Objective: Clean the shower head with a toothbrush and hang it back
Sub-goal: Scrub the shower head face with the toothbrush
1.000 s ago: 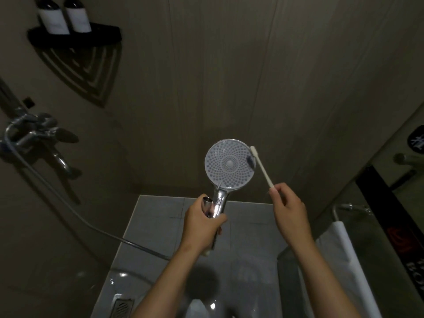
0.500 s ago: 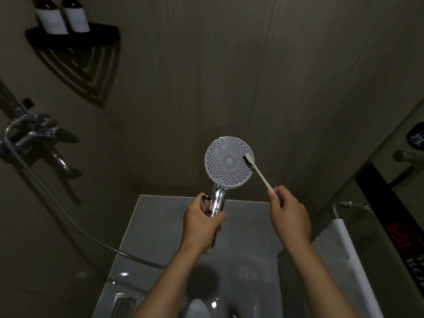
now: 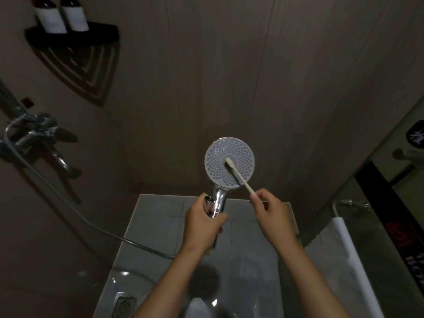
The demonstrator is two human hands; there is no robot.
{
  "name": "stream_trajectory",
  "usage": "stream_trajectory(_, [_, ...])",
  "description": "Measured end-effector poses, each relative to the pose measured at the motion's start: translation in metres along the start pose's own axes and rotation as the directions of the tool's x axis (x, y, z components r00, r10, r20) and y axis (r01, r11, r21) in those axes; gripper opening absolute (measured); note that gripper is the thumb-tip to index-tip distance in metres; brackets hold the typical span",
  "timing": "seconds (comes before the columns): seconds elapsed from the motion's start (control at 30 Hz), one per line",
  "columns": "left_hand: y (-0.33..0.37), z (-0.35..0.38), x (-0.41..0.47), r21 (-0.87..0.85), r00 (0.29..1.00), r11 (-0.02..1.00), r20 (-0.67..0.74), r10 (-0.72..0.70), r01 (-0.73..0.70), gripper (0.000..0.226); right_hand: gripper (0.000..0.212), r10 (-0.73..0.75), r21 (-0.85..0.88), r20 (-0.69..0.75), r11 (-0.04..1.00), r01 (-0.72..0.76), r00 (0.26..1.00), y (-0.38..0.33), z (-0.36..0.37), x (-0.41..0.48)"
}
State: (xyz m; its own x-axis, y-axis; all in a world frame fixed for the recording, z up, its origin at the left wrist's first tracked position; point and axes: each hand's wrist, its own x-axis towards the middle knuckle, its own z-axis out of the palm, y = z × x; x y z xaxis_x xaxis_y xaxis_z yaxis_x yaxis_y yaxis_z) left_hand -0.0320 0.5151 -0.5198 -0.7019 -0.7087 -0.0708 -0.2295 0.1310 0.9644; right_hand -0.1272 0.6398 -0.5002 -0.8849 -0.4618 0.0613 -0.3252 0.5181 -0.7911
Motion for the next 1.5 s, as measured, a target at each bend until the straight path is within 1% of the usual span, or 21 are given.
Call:
stream_trajectory(0.13, [-0.002, -0.001, 0.000, -0.032, 0.999, 0.999, -0.032, -0.016, 0.015, 0.025, 0.021, 0.067, -0.156, -0.114, 0.984, -0.085, 0.991, 0.006, -0.004, 0.002])
stream_trajectory(0.27, [-0.002, -0.003, -0.003, -0.026, 0.999, 0.999, -0.044, -0.023, 0.021, 0.021, 0.022, 0.106, -0.218, -0.133, 0.967, -0.133, 0.985, 0.009, 0.000, 0.001])
stream_trajectory(0.37, [-0.002, -0.004, -0.002, -0.061, 0.996, 0.997, -0.077, -0.045, 0.040, 0.021, 0.022, 0.130, -0.207, -0.147, 0.965, -0.159, 0.981, 0.010, -0.003, 0.000])
stream_trajectory(0.47, [-0.003, -0.004, -0.002, -0.056, 0.996, 0.997, -0.071, -0.055, 0.051, 0.020, 0.024, 0.136, -0.166, -0.150, 0.973, -0.161, 0.979, 0.008, -0.005, 0.000])
stream_trajectory(0.67, [-0.001, -0.004, -0.002, -0.054, 0.996, 0.998, -0.078, -0.044, 0.040, 0.022, 0.024, 0.126, -0.067, -0.242, 0.987, -0.146, 0.962, 0.002, -0.004, -0.002])
stream_trajectory(0.7, [0.000, -0.004, -0.001, -0.059, 0.996, 0.998, -0.080, -0.043, 0.038, 0.022, 0.024, 0.108, -0.029, -0.235, 0.993, -0.118, 0.966, 0.001, -0.004, -0.001])
stream_trajectory(0.77, [0.000, -0.004, -0.001, -0.057, 0.996, 0.998, -0.074, -0.040, 0.036, 0.022, 0.024, 0.047, 0.030, -0.157, 0.999, -0.043, 0.986, -0.002, -0.002, -0.001])
stream_trajectory(0.83, [0.000, -0.003, -0.001, -0.047, 0.998, 0.998, -0.062, -0.032, 0.030, 0.022, 0.023, 0.009, 0.013, -0.085, 1.000, -0.008, 0.996, -0.004, 0.003, -0.001])
stream_trajectory(0.9, [0.000, -0.002, -0.001, -0.048, 0.998, 0.999, -0.058, -0.025, 0.023, 0.022, 0.023, 0.014, -0.029, -0.089, 0.999, -0.017, 0.996, -0.002, 0.007, -0.001])
stream_trajectory(1.03, [-0.001, -0.003, -0.002, -0.085, 0.995, 0.995, -0.078, -0.057, 0.051, 0.023, 0.023, 0.083, -0.144, -0.092, 0.985, -0.096, 0.992, 0.003, 0.002, 0.000])
stream_trajectory(1.1, [-0.003, -0.004, -0.001, -0.094, 0.993, 0.993, -0.092, -0.076, 0.068, 0.026, 0.023, 0.091, -0.158, -0.090, 0.982, -0.104, 0.992, 0.004, 0.001, 0.000])
stream_trajectory(1.23, [-0.006, -0.006, 0.001, -0.095, 0.992, 0.994, -0.104, -0.067, 0.057, 0.025, 0.023, 0.110, -0.166, -0.077, 0.979, -0.122, 0.991, 0.011, 0.004, -0.002])
stream_trajectory(1.3, [-0.006, -0.007, 0.002, -0.104, 0.991, 0.992, -0.109, -0.080, 0.068, 0.027, 0.023, 0.117, -0.153, -0.078, 0.980, -0.127, 0.990, 0.015, 0.003, -0.001])
stream_trajectory(1.37, [-0.007, -0.007, 0.002, -0.102, 0.990, 0.993, -0.118, -0.078, 0.066, 0.024, 0.022, 0.120, -0.116, -0.086, 0.985, -0.130, 0.989, 0.016, 0.002, -0.002])
stream_trajectory(1.5, [-0.008, -0.008, 0.002, -0.062, 0.990, 0.998, -0.139, -0.035, 0.027, 0.025, 0.023, 0.122, -0.014, -0.127, 0.992, -0.124, 0.984, 0.013, -0.001, -0.005])
